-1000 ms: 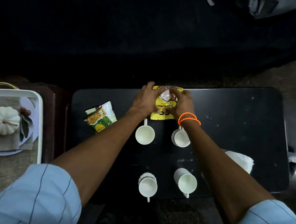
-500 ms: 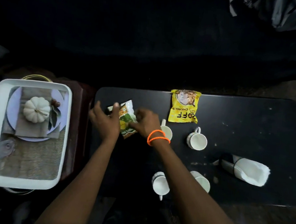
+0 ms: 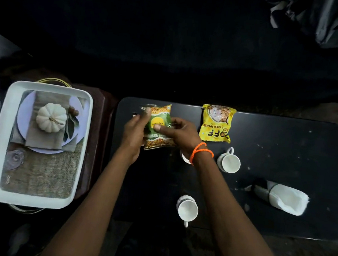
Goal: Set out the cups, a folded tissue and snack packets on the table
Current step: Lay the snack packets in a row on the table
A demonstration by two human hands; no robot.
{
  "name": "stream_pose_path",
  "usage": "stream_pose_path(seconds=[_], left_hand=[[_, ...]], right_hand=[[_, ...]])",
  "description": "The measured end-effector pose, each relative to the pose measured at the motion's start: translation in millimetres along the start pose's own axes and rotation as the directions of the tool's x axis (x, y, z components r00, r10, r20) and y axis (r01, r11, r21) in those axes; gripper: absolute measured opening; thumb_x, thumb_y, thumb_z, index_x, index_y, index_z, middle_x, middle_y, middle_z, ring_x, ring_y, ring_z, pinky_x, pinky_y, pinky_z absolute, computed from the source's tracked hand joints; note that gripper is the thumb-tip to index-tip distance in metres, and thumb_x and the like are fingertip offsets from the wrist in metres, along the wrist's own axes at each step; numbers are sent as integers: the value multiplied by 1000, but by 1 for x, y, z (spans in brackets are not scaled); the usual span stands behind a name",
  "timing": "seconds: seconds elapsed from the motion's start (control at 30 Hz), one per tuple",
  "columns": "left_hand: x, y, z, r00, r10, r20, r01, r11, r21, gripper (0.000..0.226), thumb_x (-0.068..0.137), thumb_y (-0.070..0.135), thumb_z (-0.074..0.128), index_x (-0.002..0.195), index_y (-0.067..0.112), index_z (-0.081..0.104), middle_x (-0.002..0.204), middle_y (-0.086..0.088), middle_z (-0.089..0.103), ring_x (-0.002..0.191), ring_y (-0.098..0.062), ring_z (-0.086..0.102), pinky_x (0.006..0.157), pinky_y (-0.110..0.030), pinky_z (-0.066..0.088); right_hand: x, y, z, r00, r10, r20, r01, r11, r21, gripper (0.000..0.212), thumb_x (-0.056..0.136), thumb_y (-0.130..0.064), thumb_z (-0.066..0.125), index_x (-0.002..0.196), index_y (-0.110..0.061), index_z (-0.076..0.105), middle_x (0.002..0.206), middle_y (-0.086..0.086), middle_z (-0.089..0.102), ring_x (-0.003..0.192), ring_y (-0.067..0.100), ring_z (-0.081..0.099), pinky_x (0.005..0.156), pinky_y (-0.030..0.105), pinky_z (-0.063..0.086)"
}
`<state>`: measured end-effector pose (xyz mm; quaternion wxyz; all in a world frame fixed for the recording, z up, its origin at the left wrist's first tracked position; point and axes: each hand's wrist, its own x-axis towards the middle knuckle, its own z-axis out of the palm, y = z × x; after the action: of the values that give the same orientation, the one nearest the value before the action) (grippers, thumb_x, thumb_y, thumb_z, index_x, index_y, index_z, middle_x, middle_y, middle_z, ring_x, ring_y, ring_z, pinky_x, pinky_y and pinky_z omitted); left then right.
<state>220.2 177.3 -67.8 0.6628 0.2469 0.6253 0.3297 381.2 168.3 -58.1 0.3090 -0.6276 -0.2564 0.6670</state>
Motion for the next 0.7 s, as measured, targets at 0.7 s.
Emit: stream_pose_path(seconds=[0.7], left_hand=[[47,-16,290,906,-89,415,-305,544,782,24,97,26,66,101,2,69,105,-19,70,103,-37,66,77,-38,49]], right_hand=[[7,18,-278,869,21,-494,-155,960,-232,65,76,-12,87,134,-11,58,125,19,69,110,35,69,83,40,59]])
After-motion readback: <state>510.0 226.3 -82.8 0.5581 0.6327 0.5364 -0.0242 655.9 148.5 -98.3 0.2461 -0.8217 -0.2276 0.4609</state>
